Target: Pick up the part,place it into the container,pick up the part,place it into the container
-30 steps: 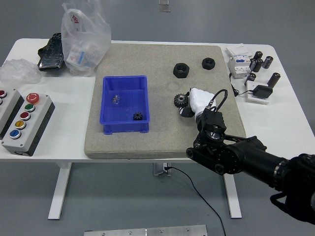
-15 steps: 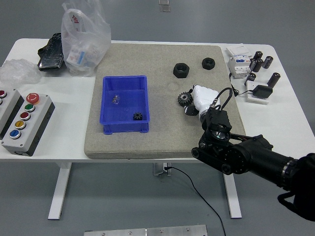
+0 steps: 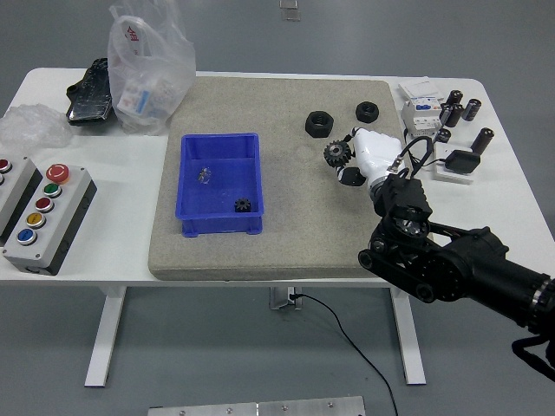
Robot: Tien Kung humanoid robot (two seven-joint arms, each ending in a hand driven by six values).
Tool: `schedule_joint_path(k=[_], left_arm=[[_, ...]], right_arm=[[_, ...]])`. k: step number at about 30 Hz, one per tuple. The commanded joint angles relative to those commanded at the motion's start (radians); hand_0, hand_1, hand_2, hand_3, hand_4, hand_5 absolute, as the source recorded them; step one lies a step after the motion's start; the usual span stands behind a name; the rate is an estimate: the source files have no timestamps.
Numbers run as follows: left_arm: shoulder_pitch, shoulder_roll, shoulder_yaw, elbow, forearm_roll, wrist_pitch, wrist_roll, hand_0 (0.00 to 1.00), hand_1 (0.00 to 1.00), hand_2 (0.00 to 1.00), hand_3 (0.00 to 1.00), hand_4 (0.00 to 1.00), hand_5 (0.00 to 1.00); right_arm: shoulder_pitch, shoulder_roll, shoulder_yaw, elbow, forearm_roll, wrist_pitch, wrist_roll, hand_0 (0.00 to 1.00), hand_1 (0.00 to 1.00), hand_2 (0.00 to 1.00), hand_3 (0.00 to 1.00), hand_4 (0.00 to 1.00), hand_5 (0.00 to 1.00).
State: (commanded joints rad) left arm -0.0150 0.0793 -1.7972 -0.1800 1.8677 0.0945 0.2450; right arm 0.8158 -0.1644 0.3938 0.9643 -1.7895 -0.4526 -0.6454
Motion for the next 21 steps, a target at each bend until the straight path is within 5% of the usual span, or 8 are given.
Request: schedule_joint_path(k=[8,10,11,21], left_arm=[[0.001,-0.003,-0.002,0.0,0.001,-0.001,0.001,0.74,0.647,0.614,0.743,0.753,0.612],[0.002,-0.003,-0.003,0.0,0.002,0.0,0.002,0.74,0.647,0.614,0.743,0.753,0.612],[0.002,-0.003,-0.003,0.0,0.002,0.0,0.002,0.74,0.647,0.614,0.742,0.753,0.608],[-0.002,-0.002,0.002,0.0,-0.004,-0.003,0.002,0.74,0.646,0.614,0.742,0.754,0.612]], right_arm=[[-0.013,0.023,0.028,0.041,0.024,-0.076,0.0,0.223,0.452,0.469,0.484,0.656,0.208],[-0.015,0.024,0.036,0.057,0.006,-0.086,0.0,0.223,0.452,0.469,0.484,0.656,0.208],[-0.015,0.024,0.041,0.068,-0.007,-0.092,0.0,0.21,0.439,0.356,0.479,0.654,0.169],[0.03,0.067,0.015,0.171,-0.123,-0.111,0.0,0.208,0.431,0.329,0.469,0.618,0.136]])
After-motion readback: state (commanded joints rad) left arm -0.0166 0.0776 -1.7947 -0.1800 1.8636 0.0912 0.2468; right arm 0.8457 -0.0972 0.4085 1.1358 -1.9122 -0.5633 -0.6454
